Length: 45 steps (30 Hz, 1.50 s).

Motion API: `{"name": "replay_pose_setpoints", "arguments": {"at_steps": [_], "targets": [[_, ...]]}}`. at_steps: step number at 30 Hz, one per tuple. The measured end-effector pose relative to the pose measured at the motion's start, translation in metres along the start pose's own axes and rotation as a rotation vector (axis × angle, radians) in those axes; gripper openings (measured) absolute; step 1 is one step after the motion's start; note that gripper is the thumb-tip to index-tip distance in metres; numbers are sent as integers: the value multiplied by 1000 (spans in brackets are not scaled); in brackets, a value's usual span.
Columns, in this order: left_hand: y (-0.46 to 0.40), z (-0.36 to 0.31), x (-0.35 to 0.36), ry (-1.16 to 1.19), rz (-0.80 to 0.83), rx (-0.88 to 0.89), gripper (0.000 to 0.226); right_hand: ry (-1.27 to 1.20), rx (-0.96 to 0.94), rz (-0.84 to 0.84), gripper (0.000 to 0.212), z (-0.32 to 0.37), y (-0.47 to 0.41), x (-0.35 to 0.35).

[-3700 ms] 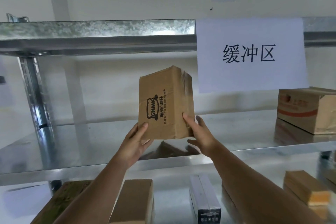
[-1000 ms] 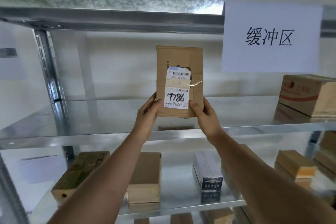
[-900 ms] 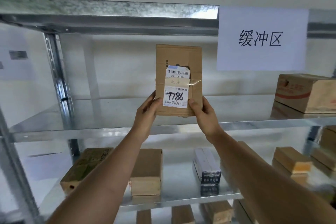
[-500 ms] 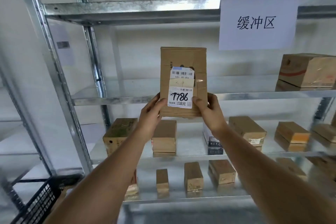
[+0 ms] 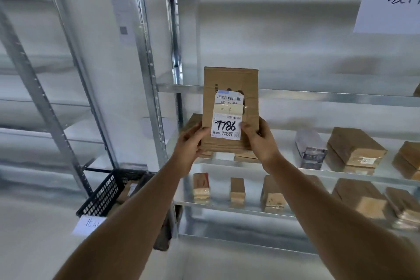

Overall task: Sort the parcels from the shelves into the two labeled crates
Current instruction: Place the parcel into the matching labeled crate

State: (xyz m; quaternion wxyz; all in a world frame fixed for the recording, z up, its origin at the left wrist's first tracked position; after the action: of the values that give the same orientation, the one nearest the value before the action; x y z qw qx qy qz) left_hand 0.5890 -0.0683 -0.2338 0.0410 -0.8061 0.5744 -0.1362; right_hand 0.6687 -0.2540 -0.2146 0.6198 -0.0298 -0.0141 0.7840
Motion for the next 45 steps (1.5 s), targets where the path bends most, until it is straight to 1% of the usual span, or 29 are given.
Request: {"name": "replay_pose_setpoints", "arguments": {"at_steps": [2, 5, 6, 8, 10, 13, 16, 18, 21, 22, 26, 28, 31, 35, 37, 39, 42, 45], "targets": [[4, 6, -43, -18, -23, -24, 33, 5, 27, 26, 33, -16, 2, 43], [6, 19, -116, -68, -48, -76, 39, 19, 71, 44, 47, -42, 3, 113], [5, 23, -140, -73, -47, -91, 39, 15, 85, 44, 47, -51, 4, 137], [3, 33, -191, -77, -61, -140, 34, 5, 115, 41, 42, -65, 7, 183], [2, 41, -239, -79, -64, -183, 26, -19, 158, 46, 42, -81, 8, 229], [-5, 54, -305, -83, -57, -243, 31, -34, 197, 52, 46, -104, 8, 292], [-13, 66, -358, -88, -64, -295, 27, -39, 255, 46, 49, -124, 3, 342], [-21, 75, -388, -68, -65, -326, 34, -2, 289, 46, 53, -137, -6, 373], [-40, 91, -427, -36, -69, -370, 39, 22, 328, 74, 44, -158, -28, 416], [-49, 98, -440, -32, -72, -385, 40, 38, 346, 78, 41, -166, -37, 428], [-97, 135, -487, -12, -117, -447, 42, 38, 388, 78, 50, -199, -91, 476], [-126, 156, -507, -20, -132, -478, 44, 32, 422, 76, 48, -220, -121, 497], [-166, 191, -535, -28, -151, -523, 39, 53, 482, 85, 46, -256, -163, 526], [-208, 247, -561, -59, -78, -593, 34, 87, 568, 44, 44, -304, -206, 548], [-222, 276, -572, -82, -72, -644, 31, 130, 612, 24, 43, -327, -222, 557], [-235, 307, -582, -98, -57, -685, 30, 163, 664, 18, 42, -355, -237, 564], [-252, 367, -596, -118, -20, -747, 28, 187, 724, 27, 32, -407, -258, 575], [-266, 447, -609, -134, 9, -792, 36, 232, 778, 13, 41, -480, -278, 578]]}}
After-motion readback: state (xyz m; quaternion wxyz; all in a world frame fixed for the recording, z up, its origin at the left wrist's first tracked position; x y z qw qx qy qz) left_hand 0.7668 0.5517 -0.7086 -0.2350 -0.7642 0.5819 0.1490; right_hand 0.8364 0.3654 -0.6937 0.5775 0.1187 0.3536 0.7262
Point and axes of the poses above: each hand's wrist, its own y-axis away from the middle knuckle, its own x-axis out of the palm, z = x × y, the point moved 8 cm from there along -y, towards the middle knuckle, and after that the axes turned 8 degrees about x, right-handed, at the moved point
